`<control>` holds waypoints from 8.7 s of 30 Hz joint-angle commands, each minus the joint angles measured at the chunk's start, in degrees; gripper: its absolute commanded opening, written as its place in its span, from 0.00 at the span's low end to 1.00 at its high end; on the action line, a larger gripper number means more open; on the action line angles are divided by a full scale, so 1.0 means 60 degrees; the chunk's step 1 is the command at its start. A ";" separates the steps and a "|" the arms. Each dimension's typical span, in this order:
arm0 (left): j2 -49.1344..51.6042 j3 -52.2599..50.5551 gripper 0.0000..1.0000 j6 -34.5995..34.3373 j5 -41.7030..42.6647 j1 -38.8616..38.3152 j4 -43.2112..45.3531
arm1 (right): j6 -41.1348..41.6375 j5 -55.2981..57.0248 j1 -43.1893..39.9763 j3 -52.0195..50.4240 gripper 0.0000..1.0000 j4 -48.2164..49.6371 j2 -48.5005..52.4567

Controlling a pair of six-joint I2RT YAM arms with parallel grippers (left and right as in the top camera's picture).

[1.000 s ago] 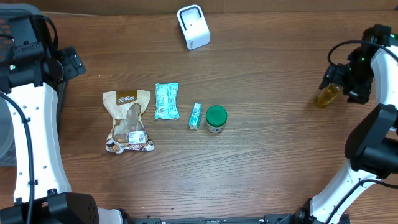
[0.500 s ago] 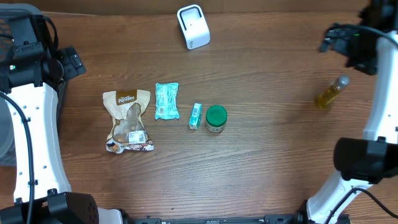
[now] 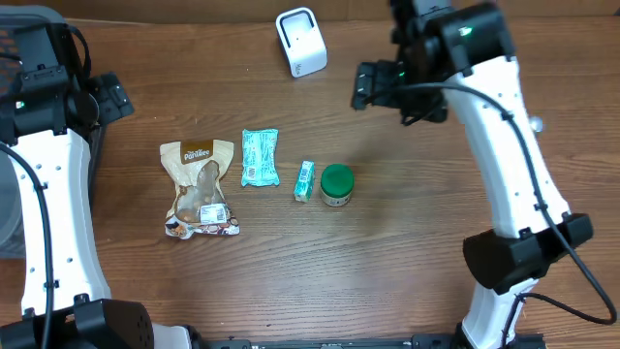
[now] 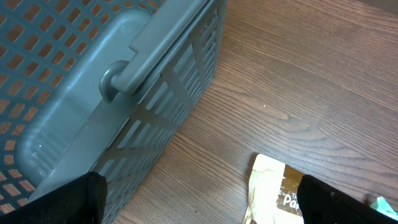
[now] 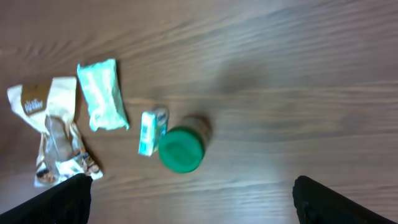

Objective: Scan the item barcode

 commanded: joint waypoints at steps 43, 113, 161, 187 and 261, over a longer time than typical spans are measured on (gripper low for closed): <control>0.0018 0.0106 1.00 0.0029 0.0007 0.0055 0.0025 | 0.1832 -0.0729 0.1523 -0.6706 1.00 0.5697 0.0127; 0.0018 0.0106 1.00 0.0029 0.0007 0.0055 0.0029 | 0.2586 0.2710 0.1530 -0.6878 0.73 0.4422 0.0127; 0.0018 0.0106 1.00 0.0029 0.0007 0.0055 0.0029 | 0.3493 0.1344 0.1075 -0.7344 1.00 0.4725 0.0127; 0.0018 0.0106 0.99 0.0029 0.0007 0.0055 0.0029 | 0.3453 0.0022 0.0525 -0.7344 0.65 0.5042 0.0127; 0.0018 0.0106 0.99 0.0029 0.0007 0.0055 0.0029 | 0.4991 0.1071 0.1381 -0.7096 0.61 0.4827 0.0124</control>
